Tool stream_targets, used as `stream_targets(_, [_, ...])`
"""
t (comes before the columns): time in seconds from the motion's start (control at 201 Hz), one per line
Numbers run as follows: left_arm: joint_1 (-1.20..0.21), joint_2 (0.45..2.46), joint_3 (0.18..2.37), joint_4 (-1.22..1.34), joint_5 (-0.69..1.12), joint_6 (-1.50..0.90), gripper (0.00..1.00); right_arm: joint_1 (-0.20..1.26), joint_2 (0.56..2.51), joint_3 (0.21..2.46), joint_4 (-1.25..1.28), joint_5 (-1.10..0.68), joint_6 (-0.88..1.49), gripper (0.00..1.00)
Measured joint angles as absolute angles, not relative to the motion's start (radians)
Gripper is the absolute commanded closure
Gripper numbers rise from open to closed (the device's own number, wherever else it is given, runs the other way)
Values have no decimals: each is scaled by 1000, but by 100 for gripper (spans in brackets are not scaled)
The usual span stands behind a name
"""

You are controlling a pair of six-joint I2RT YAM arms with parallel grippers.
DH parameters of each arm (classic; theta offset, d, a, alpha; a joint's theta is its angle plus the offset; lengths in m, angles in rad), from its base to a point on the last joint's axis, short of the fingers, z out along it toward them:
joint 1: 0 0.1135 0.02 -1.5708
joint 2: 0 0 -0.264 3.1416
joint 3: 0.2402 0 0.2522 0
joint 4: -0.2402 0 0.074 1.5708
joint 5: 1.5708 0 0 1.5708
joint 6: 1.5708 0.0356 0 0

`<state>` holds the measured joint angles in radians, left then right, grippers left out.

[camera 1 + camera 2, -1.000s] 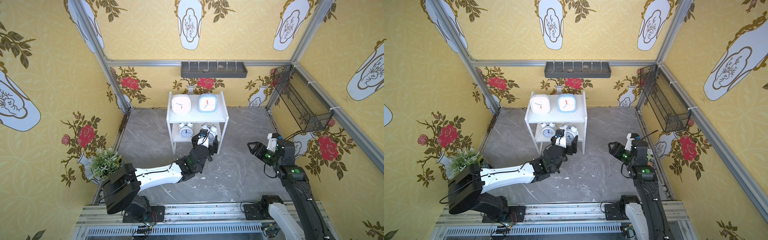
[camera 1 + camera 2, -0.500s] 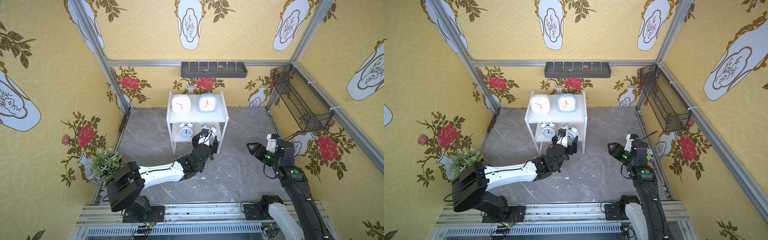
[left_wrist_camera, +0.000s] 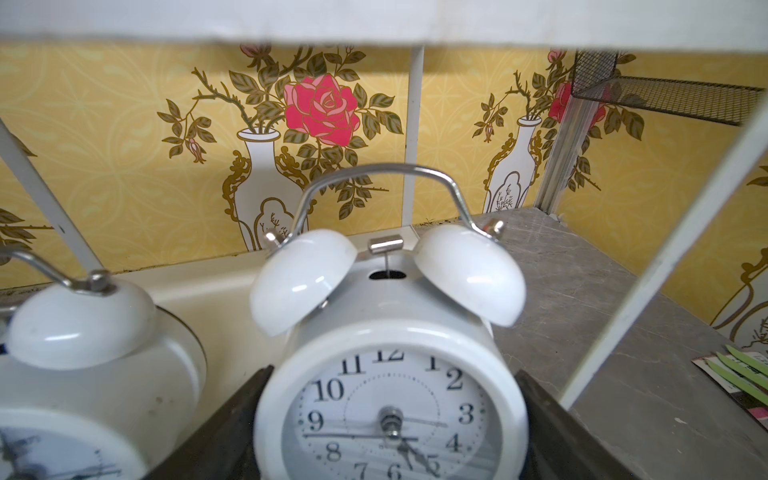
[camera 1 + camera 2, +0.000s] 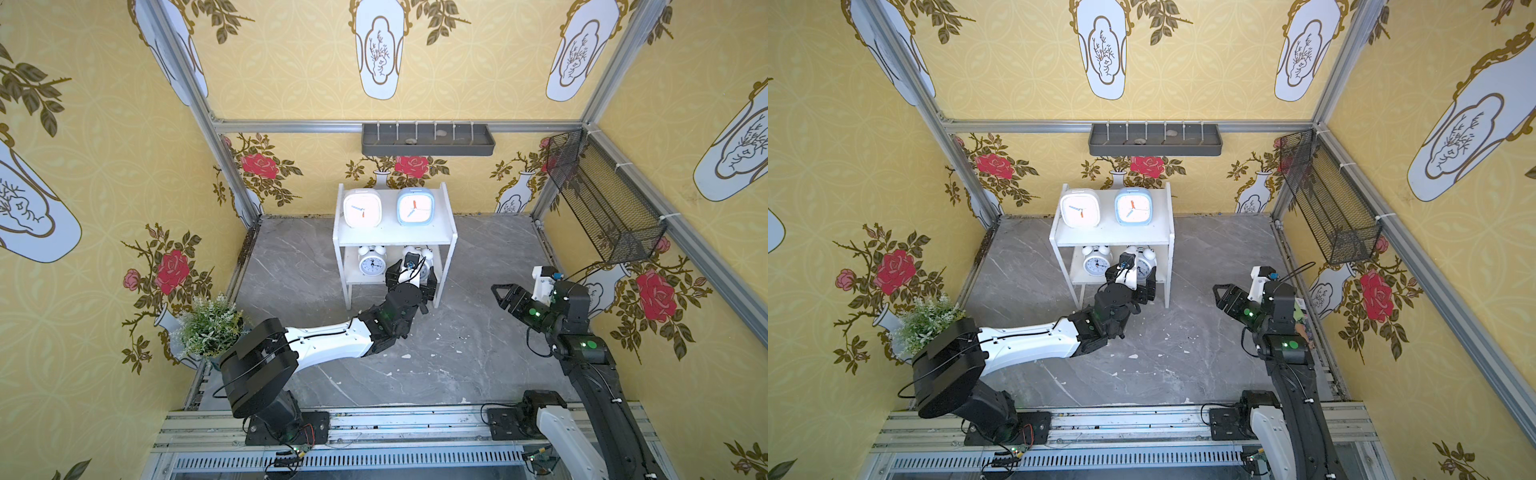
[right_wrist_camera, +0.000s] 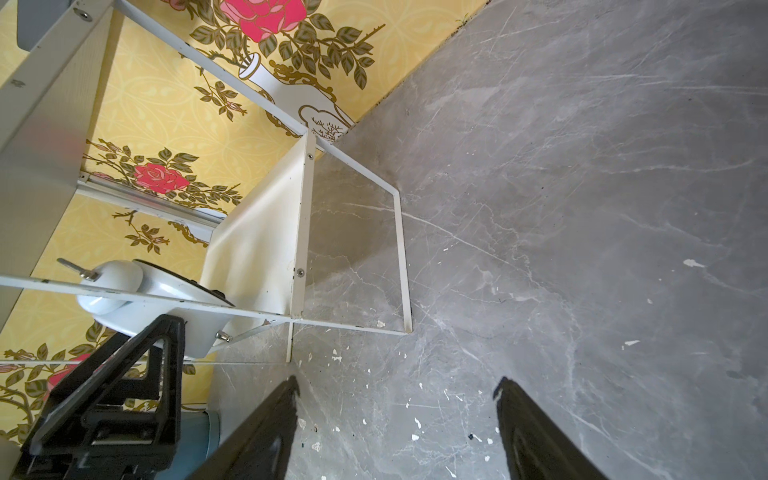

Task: Place the alarm clocks on the shelf by style
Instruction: Place the alarm on the shelf.

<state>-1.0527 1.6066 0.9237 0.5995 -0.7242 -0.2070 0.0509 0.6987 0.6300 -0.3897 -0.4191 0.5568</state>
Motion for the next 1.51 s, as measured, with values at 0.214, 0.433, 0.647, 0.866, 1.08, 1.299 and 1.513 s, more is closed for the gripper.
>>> stream_targets(0.214, [-1047, 1621, 937, 616, -707, -202, 54, 50, 694, 630, -389, -424, 556, 22])
stream_targets(0.433, [-1047, 1641, 940, 631, -707, -191, 54, 49, 683, 628, -389, -431, 556, 22])
stream_targets(0.647, [-1045, 1664, 940, 659, -707, -184, 55, 48, 679, 627, -388, -431, 556, 22])
stream_targets(0.866, [-1041, 1689, 965, 680, -710, -174, 55, 46, 673, 624, -387, -434, 555, 21])
stream_targets(1.08, [-1041, 1703, 983, 681, -717, -166, 55, 44, 671, 624, -387, -436, 552, 21])
stream_targets(1.299, [-1041, 1712, 984, 680, -733, -168, 55, 43, 662, 624, -387, -442, 552, 21])
stream_targets(1.513, [-1041, 1731, 984, 687, -738, -177, 55, 39, 661, 622, -387, -451, 550, 21])
